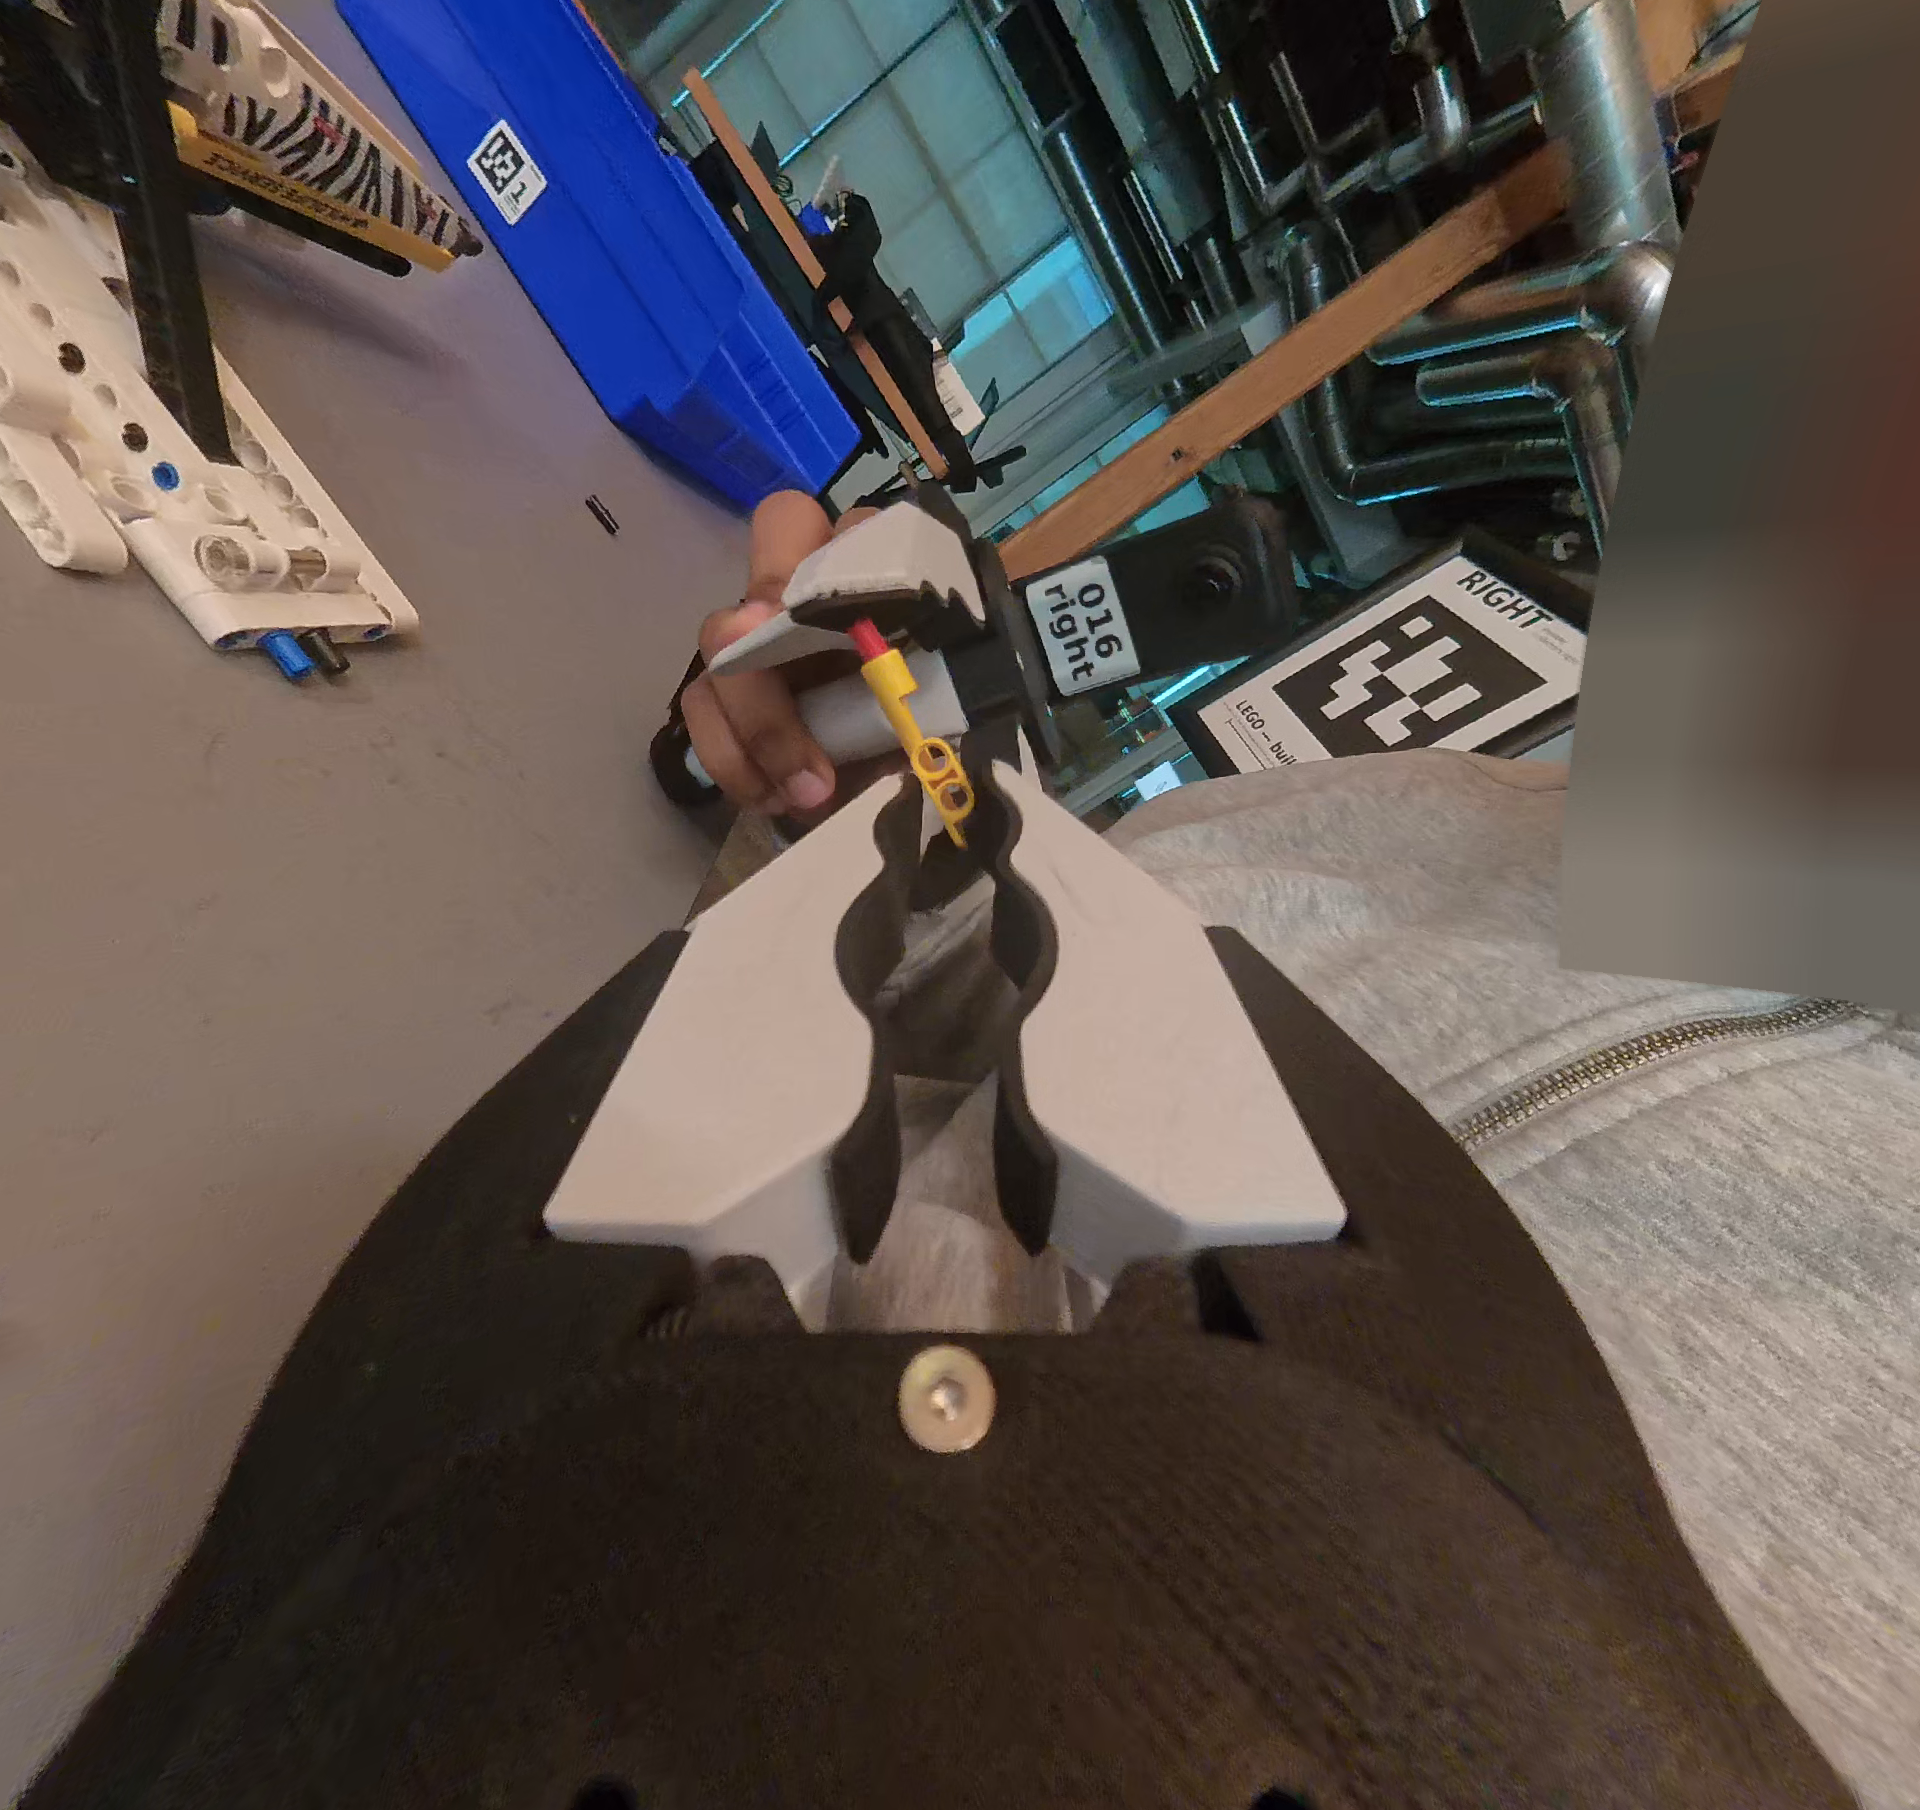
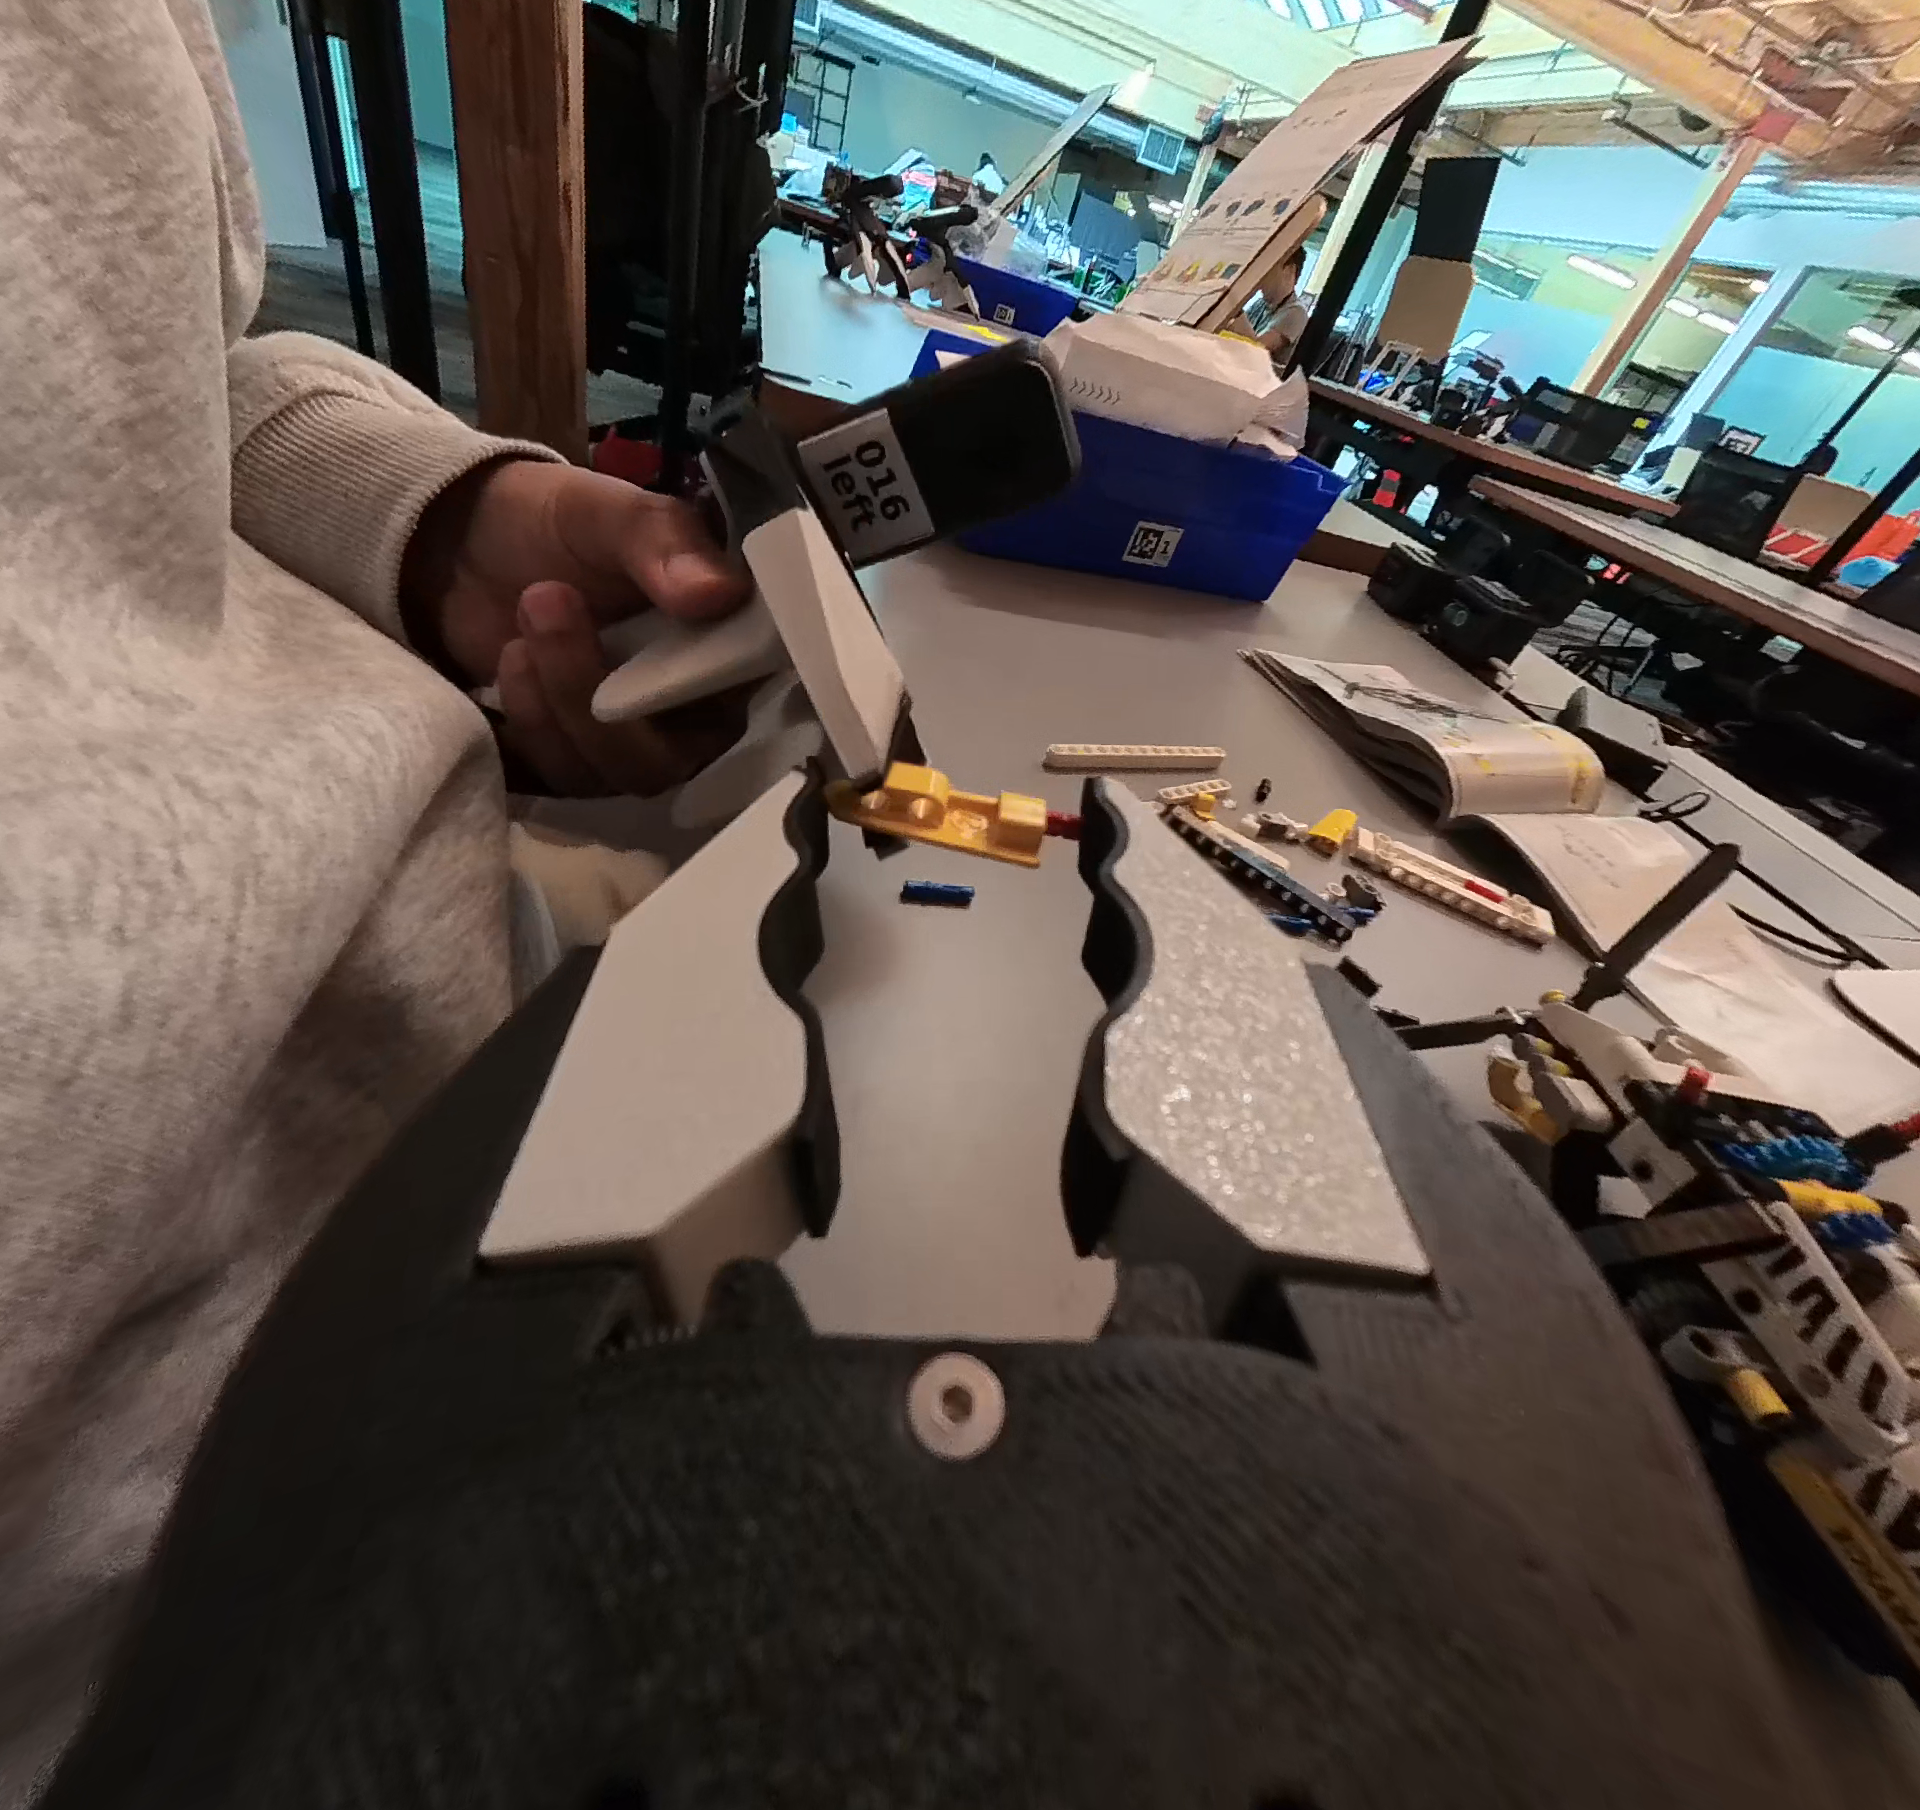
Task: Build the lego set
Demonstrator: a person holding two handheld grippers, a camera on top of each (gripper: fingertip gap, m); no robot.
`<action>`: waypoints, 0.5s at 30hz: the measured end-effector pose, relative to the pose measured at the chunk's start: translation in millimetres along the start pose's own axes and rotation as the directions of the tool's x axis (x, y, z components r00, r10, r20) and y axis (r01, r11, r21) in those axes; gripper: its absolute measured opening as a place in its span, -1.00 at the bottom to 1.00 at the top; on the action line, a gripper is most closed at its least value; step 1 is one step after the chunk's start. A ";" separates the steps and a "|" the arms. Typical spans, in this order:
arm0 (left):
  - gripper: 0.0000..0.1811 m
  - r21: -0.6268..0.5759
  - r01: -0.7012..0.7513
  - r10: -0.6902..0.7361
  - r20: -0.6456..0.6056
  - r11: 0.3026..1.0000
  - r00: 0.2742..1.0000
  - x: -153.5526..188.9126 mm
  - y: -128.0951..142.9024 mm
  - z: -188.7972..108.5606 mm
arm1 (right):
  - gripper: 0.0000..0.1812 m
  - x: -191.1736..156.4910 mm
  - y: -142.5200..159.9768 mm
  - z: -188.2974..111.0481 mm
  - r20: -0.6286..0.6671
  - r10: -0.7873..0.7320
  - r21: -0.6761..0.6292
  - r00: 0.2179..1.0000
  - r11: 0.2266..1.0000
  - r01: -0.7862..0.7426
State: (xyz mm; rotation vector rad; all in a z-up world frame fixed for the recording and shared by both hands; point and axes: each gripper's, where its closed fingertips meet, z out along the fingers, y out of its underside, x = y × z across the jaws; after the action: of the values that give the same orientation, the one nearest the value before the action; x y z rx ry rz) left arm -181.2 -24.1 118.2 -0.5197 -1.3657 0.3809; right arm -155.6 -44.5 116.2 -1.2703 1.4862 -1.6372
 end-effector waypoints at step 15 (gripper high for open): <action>-0.91 0.060 -0.180 0.176 0.065 0.982 0.982 -5.2 -25.5 -3.7 | -0.46 15.8 -3.7 -3.4 -0.069 0.019 0.049 0.997 0.999 -0.015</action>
State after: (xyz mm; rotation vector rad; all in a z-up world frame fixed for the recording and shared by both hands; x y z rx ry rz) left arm -179.5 -48.6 127.7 -0.5814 -1.3634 0.5895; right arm -163.9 -56.4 124.1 -1.1823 1.4858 -1.7118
